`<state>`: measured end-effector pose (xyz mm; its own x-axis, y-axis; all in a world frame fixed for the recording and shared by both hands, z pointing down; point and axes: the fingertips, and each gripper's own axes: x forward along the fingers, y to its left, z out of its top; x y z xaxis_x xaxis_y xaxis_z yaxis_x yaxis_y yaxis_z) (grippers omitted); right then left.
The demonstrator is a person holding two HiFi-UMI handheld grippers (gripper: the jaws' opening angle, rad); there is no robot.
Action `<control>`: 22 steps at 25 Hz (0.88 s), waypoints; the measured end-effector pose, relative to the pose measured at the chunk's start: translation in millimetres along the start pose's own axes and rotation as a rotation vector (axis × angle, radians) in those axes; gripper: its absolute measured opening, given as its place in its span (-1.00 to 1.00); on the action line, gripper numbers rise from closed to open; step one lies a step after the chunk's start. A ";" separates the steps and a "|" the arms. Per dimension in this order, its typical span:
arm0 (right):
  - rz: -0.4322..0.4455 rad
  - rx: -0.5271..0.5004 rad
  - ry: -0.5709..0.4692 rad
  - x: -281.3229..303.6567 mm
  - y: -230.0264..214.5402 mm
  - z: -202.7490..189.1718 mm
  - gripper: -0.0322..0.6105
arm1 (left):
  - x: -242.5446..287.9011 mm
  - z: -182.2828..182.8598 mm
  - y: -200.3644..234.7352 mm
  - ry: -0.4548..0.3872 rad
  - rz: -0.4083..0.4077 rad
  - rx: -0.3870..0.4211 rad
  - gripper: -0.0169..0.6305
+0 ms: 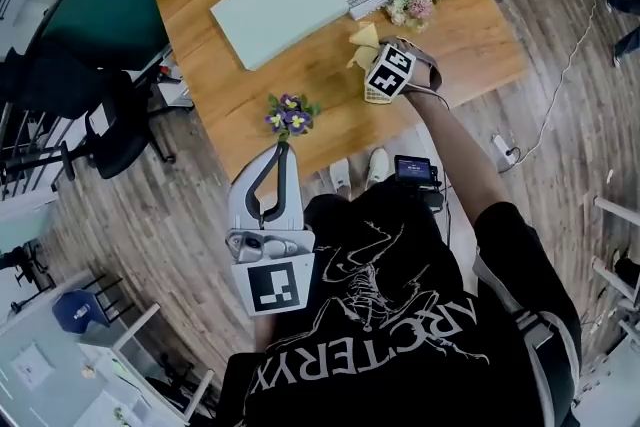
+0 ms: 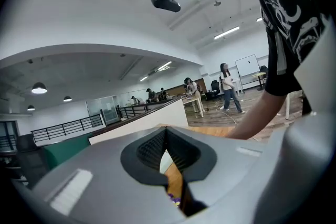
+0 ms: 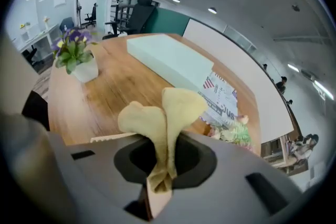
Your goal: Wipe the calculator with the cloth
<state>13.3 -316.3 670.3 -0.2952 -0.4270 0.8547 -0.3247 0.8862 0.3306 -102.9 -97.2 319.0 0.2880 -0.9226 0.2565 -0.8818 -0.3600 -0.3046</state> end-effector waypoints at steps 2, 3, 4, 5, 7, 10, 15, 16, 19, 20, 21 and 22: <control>0.007 -0.042 0.052 18.0 4.0 -4.1 -0.72 | -6.2 -4.8 6.4 0.018 0.024 0.006 -0.92; 0.013 -0.065 0.074 24.3 7.0 -6.9 -0.72 | -9.0 -7.4 9.8 0.028 0.036 0.007 -0.92; 0.019 -0.086 0.087 28.7 10.6 -8.6 -0.72 | -11.4 -10.0 13.1 0.038 0.049 0.004 -0.91; 0.026 -0.100 0.091 31.8 14.5 -8.8 -0.72 | -13.3 -12.4 16.2 0.046 0.062 -0.001 -0.92; 0.032 -0.109 0.088 34.8 19.9 -7.2 -0.72 | -14.8 -16.0 21.1 0.056 0.081 -0.014 -0.92; 0.044 -0.101 0.080 31.9 21.3 -7.4 -0.72 | -13.7 -17.2 22.2 0.053 0.087 -0.031 -0.92; 0.083 -0.107 0.075 20.4 41.3 -13.6 -0.72 | -9.6 -13.9 18.3 0.033 0.066 -0.036 -0.92; 0.087 -0.116 0.076 18.7 48.4 -16.2 -0.72 | -8.4 -13.5 17.3 0.030 0.059 -0.034 -0.92; 0.090 -0.120 0.074 12.1 66.0 -22.6 -0.72 | -5.1 -12.0 14.6 0.014 0.043 -0.036 -0.92; 0.094 -0.112 0.072 9.3 71.3 -24.0 -0.72 | -4.3 -11.8 14.0 0.009 0.039 -0.041 -0.91; 0.098 -0.105 0.070 6.4 77.2 -25.4 -0.72 | -3.6 -11.4 13.5 0.005 0.036 -0.048 -0.92; 0.102 -0.104 0.069 3.8 83.6 -27.0 -0.72 | -3.1 -10.4 13.0 -0.002 0.033 -0.055 -0.92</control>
<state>9.3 -238.9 712.0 -0.2579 -0.3239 0.9103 -0.2008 0.9395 0.2774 -119.1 -97.6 323.8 0.2588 -0.9342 0.2455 -0.9102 -0.3209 -0.2619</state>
